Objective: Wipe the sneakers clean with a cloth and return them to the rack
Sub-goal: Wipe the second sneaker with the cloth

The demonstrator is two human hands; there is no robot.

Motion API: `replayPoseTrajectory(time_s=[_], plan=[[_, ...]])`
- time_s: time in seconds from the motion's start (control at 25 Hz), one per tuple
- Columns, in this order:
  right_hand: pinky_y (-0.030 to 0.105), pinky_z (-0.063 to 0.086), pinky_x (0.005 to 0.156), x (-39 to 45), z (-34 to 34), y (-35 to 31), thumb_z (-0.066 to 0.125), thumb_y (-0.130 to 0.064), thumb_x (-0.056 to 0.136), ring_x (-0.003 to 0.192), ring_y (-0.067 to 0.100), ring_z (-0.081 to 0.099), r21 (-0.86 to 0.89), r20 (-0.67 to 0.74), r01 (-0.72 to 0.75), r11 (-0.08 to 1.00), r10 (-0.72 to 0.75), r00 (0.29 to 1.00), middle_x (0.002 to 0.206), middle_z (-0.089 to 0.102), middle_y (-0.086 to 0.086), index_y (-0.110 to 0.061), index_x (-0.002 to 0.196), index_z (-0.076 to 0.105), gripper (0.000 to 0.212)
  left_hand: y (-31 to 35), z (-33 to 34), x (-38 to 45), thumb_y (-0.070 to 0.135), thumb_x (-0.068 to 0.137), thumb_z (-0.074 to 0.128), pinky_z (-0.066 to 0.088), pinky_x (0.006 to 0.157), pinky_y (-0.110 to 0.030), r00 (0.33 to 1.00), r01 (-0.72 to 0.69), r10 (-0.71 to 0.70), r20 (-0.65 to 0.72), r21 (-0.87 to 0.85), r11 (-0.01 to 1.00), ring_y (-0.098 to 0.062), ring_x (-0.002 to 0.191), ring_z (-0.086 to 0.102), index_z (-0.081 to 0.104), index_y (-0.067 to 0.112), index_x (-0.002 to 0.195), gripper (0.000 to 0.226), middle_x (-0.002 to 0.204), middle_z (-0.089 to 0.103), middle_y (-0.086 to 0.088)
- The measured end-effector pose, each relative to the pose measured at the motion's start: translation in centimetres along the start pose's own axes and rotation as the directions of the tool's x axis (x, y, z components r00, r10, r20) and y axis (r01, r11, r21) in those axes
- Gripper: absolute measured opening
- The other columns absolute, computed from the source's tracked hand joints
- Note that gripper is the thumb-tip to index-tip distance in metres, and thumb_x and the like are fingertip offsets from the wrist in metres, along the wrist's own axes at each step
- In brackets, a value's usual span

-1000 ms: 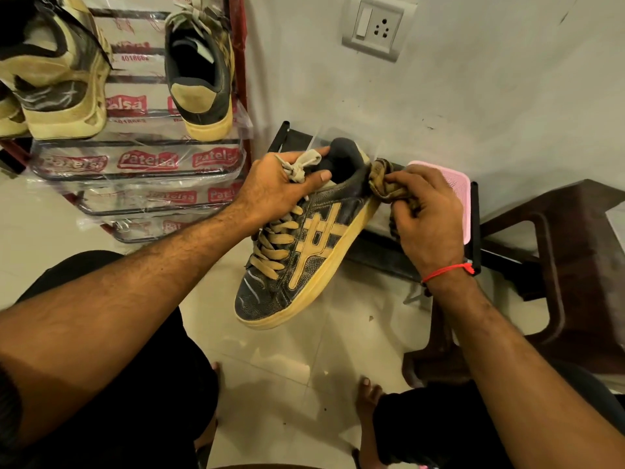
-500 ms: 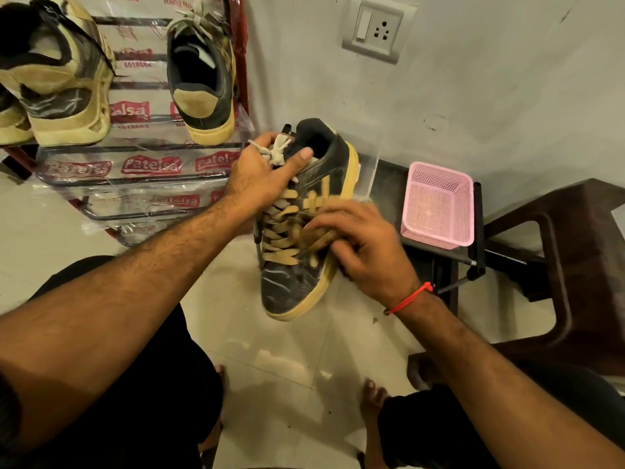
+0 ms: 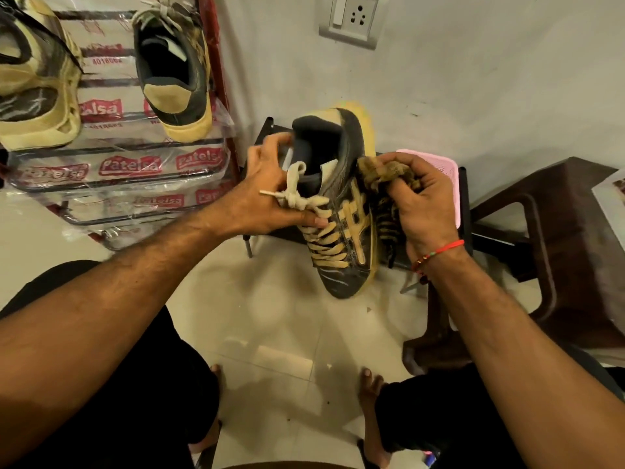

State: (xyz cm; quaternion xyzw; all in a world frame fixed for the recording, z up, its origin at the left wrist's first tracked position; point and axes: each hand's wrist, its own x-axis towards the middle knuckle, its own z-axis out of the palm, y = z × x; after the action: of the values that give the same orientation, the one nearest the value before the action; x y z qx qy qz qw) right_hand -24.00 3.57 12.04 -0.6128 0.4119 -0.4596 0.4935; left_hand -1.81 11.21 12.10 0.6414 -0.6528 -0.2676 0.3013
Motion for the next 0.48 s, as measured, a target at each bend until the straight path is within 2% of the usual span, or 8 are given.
replayPoseTrajectory(time_s=[0.04,0.08,0.12,0.2,0.24,0.32,0.4,0.48], plan=[[0.037,0.058,0.091,-0.1,0.1,-0.1,0.061,0.005,0.092,0.097,0.016,0.072,0.006,0.004,0.004,1.0,-0.004,1.0,0.097,0.076,-0.001,-0.015,0.101,0.073,0.025,-0.3,0.3,0.0,0.048,0.063,0.091,0.025,0.12,-0.062,0.994,-0.1,0.102,-0.048,0.045,0.994,-0.04,0.149,0.011,0.042,0.009,0.146,0.104,0.161,0.017,-0.018],[0.036,0.059,0.09,-0.1,0.2,-0.2,0.062,0.004,0.092,0.096,0.015,0.072,0.017,0.008,0.005,1.0,-0.005,1.0,0.096,0.075,-0.002,-0.015,0.101,0.073,0.024,-0.7,0.5,0.0,0.055,0.065,0.089,0.015,0.118,-0.072,0.973,-0.208,0.213,-0.088,0.069,0.976,-0.046,0.151,-0.002,0.034,0.013,0.152,0.111,0.165,0.006,-0.021],[0.035,0.058,0.09,-0.1,0.3,-0.2,0.062,0.004,0.092,0.095,0.015,0.072,0.027,0.005,0.003,1.0,-0.003,1.0,0.096,0.075,-0.002,-0.014,0.102,0.073,0.023,-0.6,0.4,0.2,0.064,0.069,0.083,0.006,0.116,-0.076,0.946,-0.295,0.307,-0.1,0.119,0.948,-0.047,0.15,-0.011,0.027,0.02,0.156,0.112,0.167,0.0,-0.021],[0.033,0.058,0.089,0.0,0.3,0.1,0.062,0.005,0.092,0.096,0.014,0.072,0.033,-0.004,-0.012,0.999,0.012,1.0,0.098,0.075,0.0,-0.009,0.106,0.072,0.022,-0.5,-0.2,0.7,0.076,0.072,0.072,-0.004,0.116,-0.075,0.917,-0.351,0.387,-0.093,0.269,0.897,-0.045,0.151,-0.021,0.008,0.028,0.162,0.12,0.169,-0.008,-0.018],[0.033,0.058,0.089,0.0,0.4,0.3,0.061,0.004,0.092,0.097,0.014,0.071,0.021,0.002,-0.021,1.0,0.021,1.0,0.099,0.075,0.001,-0.008,0.108,0.072,0.023,-0.6,-0.4,0.9,0.079,0.072,0.069,-0.008,0.118,-0.071,0.92,-0.348,0.388,-0.062,0.328,0.878,-0.042,0.152,-0.022,-0.001,0.024,0.162,0.127,0.17,-0.009,-0.013],[0.036,0.058,0.091,0.0,0.5,1.0,0.062,0.002,0.092,0.103,0.018,0.07,-0.029,0.03,-0.048,0.998,0.049,0.998,0.105,0.075,0.004,-0.01,0.11,0.073,0.024,-1.1,-0.5,1.0,0.083,0.072,0.064,-0.013,0.121,-0.064,0.932,-0.334,0.363,-0.005,0.377,0.864,-0.035,0.155,-0.015,0.006,0.014,0.163,0.128,0.17,0.002,-0.004],[0.038,0.058,0.091,-0.2,0.7,1.4,0.061,0.001,0.092,0.104,0.02,0.07,-0.046,0.068,-0.091,0.995,0.094,0.993,0.106,0.075,0.004,-0.013,0.111,0.074,0.026,-1.9,-0.5,0.8,0.078,0.074,0.064,-0.003,0.124,-0.062,0.943,-0.315,0.333,-0.013,0.285,0.905,-0.031,0.157,0.008,0.03,0.014,0.156,0.11,0.161,0.029,-0.004],[0.039,0.057,0.092,-0.4,1.1,1.4,0.061,0.002,0.092,0.104,0.021,0.071,-0.032,0.116,-0.11,0.993,0.113,0.987,0.105,0.076,0.002,-0.017,0.111,0.074,0.03,-2.1,-0.5,0.6,0.061,0.082,0.071,0.03,0.12,-0.058,0.947,-0.311,0.314,-0.066,0.056,0.949,-0.024,0.144,0.037,0.049,0.015,0.141,0.079,0.141,0.052,0.0]])
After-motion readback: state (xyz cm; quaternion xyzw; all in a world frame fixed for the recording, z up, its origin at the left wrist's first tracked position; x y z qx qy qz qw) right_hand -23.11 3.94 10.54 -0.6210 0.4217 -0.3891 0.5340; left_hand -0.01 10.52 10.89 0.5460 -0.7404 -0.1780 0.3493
